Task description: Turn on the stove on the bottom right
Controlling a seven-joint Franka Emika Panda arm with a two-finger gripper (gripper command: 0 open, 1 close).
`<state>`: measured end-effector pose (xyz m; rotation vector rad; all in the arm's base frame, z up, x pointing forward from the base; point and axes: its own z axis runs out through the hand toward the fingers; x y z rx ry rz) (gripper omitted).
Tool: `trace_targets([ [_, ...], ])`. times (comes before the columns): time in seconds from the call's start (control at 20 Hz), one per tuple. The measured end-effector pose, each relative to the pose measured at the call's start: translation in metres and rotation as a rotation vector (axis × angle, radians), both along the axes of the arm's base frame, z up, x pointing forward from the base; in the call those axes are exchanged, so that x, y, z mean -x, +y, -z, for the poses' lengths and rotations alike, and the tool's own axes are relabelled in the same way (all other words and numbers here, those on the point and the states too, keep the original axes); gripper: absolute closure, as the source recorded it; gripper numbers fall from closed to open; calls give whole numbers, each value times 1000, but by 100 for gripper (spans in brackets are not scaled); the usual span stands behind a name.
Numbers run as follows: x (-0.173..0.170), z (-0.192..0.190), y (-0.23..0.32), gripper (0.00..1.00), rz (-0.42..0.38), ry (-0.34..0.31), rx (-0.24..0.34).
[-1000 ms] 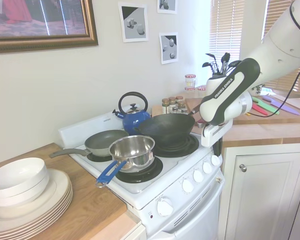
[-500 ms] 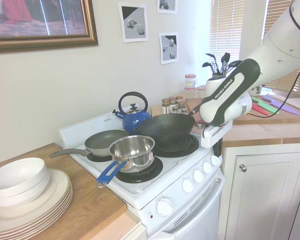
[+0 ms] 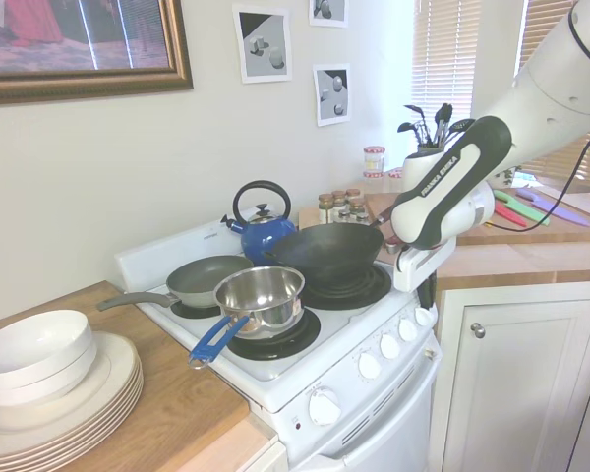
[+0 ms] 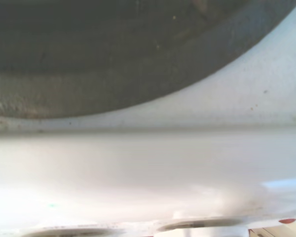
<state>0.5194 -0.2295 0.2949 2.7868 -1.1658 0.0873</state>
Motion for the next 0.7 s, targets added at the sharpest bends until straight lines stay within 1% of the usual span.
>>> trace_targets([
  [0.7,-2,-1,8,100,-5,2,-1],
])
